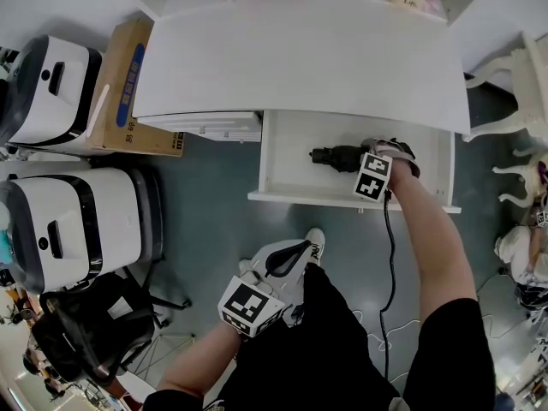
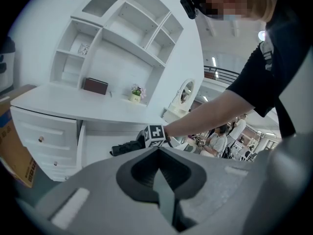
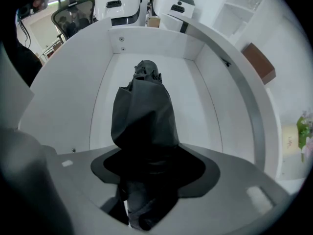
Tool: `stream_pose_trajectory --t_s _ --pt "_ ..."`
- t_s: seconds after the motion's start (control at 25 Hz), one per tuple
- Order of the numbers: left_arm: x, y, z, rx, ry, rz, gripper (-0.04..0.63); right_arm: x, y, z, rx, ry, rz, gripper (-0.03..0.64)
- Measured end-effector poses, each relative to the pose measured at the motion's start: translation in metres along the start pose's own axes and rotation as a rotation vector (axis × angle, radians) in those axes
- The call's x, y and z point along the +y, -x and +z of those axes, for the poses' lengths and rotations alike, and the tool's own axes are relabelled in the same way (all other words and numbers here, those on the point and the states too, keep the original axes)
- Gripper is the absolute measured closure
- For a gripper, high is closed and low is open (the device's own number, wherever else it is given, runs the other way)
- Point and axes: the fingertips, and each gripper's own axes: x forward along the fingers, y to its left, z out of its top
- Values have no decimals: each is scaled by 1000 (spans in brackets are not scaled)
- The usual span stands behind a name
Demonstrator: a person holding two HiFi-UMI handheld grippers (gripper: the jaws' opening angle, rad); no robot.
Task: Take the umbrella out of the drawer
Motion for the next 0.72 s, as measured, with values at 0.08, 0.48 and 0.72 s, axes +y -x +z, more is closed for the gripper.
stream_pose_trajectory --t_s 0.08,0.48,0.72 --pt "1 6 -1 -6 4 7 595 1 8 -1 -32 -45 -14 308" --pt "-6 27 4 -36 -20 7 595 -4 86 14 -270 -280 -139 311" --pt "-7 53 12 -65 -52 5 595 -5 171 42 -495 -490 -231 311"
